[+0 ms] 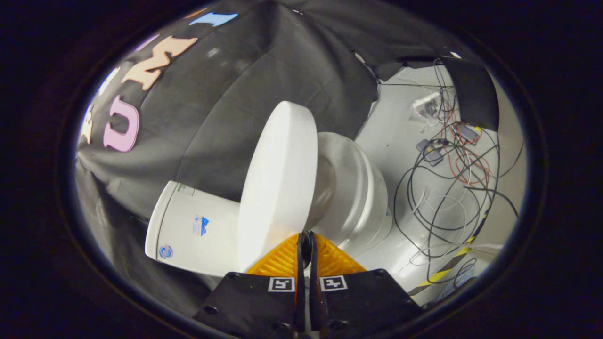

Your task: Open the toilet lid.

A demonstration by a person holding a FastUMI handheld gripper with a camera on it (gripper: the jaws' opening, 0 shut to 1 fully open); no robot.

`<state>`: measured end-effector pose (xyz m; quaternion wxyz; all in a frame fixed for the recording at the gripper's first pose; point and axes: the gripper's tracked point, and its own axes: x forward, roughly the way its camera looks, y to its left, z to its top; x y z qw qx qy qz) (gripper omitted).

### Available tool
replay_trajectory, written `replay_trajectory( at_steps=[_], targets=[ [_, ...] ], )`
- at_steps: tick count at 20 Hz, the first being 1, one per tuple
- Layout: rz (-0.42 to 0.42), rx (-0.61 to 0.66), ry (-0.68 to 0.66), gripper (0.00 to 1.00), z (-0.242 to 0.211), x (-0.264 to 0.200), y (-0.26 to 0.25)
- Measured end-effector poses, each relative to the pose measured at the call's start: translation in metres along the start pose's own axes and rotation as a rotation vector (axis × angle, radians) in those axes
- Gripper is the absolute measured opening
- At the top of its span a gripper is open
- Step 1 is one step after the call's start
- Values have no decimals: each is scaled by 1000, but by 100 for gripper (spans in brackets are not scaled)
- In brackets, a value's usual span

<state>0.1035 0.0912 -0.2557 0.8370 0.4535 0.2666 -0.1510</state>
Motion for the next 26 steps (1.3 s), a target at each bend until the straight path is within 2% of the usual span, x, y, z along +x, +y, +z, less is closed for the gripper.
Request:
replay_trajectory(
  at_steps=[3, 7, 10, 15, 26],
  targets=[
    [31, 31, -17, 5, 4, -6, 12],
    [25, 68, -47, 5, 10, -14, 27],
    [-17, 26, -55, 5, 13, -17, 31],
    [-42, 3, -54, 5, 16, -24, 46],
    [-29, -81, -78, 5, 20, -37, 82]
  ],
)
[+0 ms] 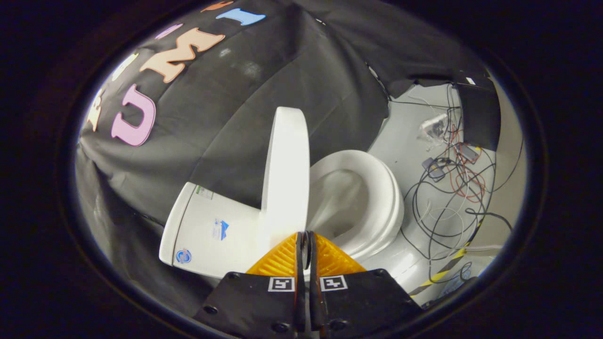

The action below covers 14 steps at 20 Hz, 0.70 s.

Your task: Open the toilet lid.

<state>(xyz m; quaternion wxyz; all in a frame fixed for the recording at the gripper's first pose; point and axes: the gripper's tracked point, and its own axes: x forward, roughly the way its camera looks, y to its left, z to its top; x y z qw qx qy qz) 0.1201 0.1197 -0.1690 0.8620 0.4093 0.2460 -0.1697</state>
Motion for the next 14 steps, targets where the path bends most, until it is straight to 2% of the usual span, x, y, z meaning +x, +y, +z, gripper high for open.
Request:
replay_trajectory(
  at_steps=[9, 14],
  targets=[
    [-29, -59, -28, 5, 1, -5, 18],
    [-9, -73, -38, 5, 3, -8, 31]
  ],
)
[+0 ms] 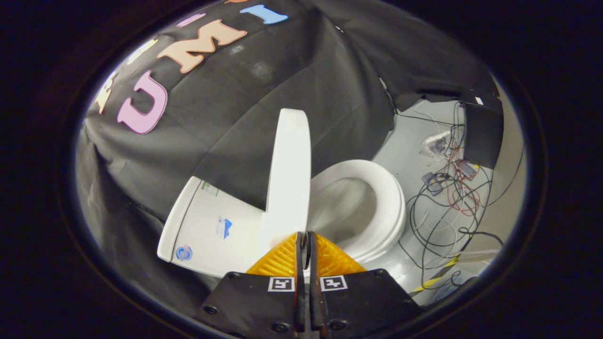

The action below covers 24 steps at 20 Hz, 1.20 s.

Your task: Open the toilet lid.

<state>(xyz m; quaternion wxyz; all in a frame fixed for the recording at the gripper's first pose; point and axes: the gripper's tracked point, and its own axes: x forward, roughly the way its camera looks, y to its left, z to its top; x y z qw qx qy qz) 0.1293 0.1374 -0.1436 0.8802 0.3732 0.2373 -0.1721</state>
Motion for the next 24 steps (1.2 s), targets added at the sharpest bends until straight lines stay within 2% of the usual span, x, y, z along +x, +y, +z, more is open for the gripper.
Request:
replay_trajectory(
  at_steps=[15, 24],
  targets=[
    [-35, -204, -53, 6, 3, -12, 43],
    [-4, -232, -93, 5, 4, -15, 75]
  ],
)
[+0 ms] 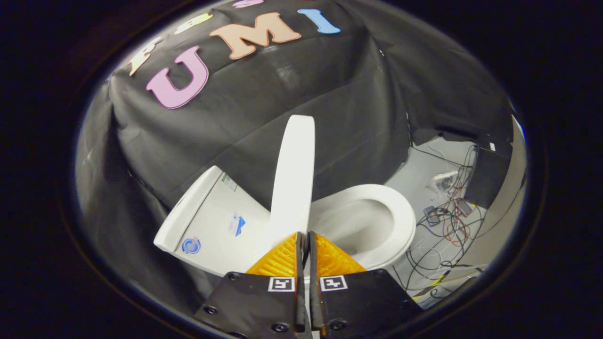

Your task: Open the toilet lid.

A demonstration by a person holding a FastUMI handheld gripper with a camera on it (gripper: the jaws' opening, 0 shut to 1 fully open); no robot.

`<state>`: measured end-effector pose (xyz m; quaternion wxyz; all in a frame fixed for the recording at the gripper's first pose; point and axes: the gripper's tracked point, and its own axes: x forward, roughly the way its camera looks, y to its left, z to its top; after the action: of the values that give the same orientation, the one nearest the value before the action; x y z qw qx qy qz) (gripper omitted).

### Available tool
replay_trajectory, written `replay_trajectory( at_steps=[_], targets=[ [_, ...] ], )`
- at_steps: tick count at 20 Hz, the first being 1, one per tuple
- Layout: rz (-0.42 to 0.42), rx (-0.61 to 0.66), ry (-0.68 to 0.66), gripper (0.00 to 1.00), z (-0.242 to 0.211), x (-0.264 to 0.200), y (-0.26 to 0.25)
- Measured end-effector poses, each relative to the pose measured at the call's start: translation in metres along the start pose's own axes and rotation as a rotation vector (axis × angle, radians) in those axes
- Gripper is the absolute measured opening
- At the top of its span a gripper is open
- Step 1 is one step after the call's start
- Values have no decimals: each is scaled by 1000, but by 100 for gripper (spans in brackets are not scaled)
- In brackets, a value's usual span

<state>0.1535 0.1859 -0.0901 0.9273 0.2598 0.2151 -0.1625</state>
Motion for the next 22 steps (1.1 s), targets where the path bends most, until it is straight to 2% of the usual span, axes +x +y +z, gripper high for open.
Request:
replay_trajectory(
  at_steps=[9, 22],
  targets=[
    [22, -72, -17, 7, 4, -3, 31],
    [59, -95, -43, 11, 6, -4, 74]
  ],
)
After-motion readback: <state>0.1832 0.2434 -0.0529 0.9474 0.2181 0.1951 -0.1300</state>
